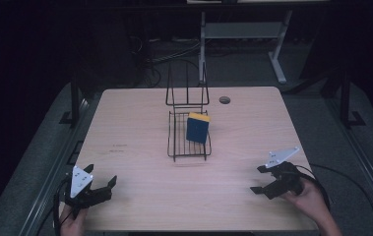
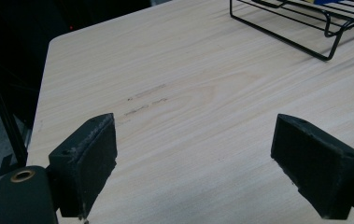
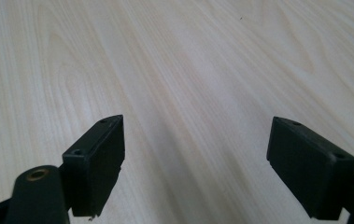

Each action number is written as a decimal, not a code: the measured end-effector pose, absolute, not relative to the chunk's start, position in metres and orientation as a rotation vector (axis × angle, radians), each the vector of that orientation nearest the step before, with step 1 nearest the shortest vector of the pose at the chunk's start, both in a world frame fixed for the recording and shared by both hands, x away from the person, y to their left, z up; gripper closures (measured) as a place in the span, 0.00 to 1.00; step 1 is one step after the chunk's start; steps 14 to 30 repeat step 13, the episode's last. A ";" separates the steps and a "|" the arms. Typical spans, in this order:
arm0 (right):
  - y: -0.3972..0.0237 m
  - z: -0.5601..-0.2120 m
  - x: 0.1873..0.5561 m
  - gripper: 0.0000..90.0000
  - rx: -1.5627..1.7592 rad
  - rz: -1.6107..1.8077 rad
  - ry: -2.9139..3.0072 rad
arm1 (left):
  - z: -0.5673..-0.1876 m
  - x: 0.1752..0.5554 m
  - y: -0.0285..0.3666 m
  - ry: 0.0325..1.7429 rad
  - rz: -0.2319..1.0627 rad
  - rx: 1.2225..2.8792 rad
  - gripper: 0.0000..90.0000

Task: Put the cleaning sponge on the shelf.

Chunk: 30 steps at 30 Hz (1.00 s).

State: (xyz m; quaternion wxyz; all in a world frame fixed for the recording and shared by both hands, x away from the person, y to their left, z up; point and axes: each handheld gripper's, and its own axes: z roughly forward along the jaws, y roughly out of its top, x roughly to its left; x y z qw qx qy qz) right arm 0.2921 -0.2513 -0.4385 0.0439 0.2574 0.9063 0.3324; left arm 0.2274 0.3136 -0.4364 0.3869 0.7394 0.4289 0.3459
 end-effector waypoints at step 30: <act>-0.264 -0.447 0.266 0.21 0.831 1.073 2.716 | -0.438 0.228 0.313 1.092 0.879 1.888 0.15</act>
